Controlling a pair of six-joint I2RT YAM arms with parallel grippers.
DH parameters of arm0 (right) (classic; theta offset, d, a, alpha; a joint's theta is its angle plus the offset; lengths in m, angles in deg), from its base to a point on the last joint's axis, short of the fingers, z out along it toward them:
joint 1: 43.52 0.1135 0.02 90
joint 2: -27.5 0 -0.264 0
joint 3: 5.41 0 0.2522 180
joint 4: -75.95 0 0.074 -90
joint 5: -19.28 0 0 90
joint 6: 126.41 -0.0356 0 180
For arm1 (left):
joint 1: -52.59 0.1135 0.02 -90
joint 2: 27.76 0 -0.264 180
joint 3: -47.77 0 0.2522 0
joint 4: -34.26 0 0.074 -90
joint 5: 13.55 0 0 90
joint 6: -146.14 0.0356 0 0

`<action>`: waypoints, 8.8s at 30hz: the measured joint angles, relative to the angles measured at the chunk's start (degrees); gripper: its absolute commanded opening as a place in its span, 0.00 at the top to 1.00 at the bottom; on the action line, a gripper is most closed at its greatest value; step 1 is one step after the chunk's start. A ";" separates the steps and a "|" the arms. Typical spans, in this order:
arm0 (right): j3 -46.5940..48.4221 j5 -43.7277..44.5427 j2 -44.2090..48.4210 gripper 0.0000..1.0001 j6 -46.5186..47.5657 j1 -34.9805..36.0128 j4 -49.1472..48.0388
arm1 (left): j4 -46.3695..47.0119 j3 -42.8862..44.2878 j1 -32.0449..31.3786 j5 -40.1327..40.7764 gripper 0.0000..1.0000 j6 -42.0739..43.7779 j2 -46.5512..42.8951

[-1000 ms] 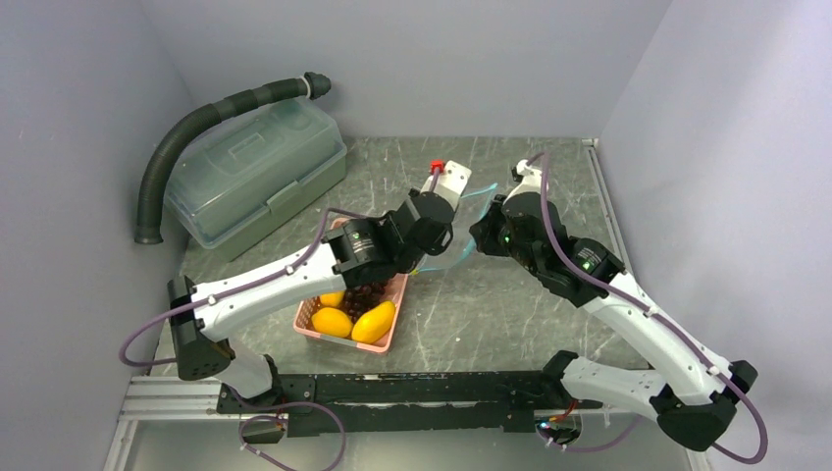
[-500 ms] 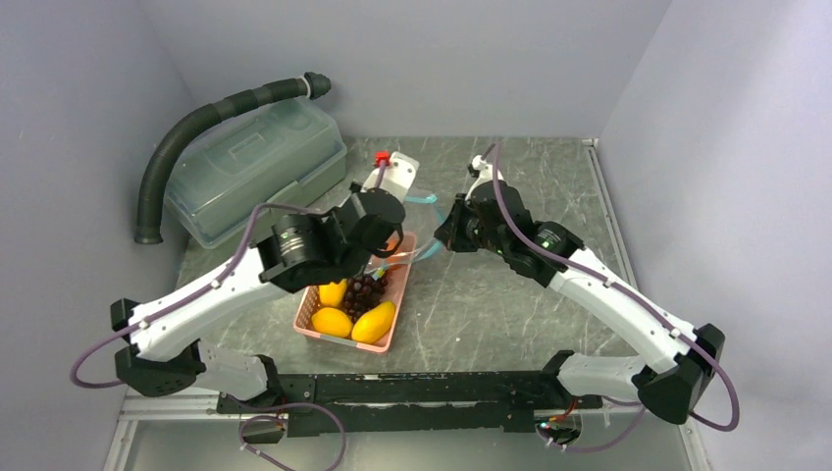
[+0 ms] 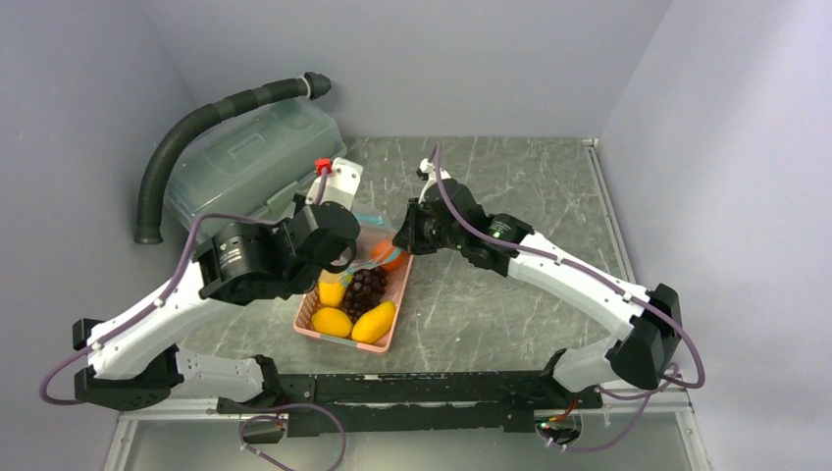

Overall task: Place the food in the zip-top bag and seal the zipper
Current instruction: Open the zipper of the food storage bag, then pick up the bin at the center of the board, then place the bin at the center of the board, then pick up the bin at the center of the board, then place the bin at the center of the board.

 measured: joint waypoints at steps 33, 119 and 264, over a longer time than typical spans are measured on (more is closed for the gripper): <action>1.64 -2.36 4.52 0.47 -1.44 2.49 -2.38 | -13.64 -6.16 0.02 6.51 1.00 -10.86 -2.64; -8.55 16.20 -12.35 1.00 3.02 -6.19 6.58 | -16.02 -10.71 0.02 11.19 1.00 -18.51 -11.21; -10.67 19.91 -12.17 1.00 9.11 -4.02 8.39 | -3.56 -28.09 0.00 9.33 1.00 -15.15 -13.55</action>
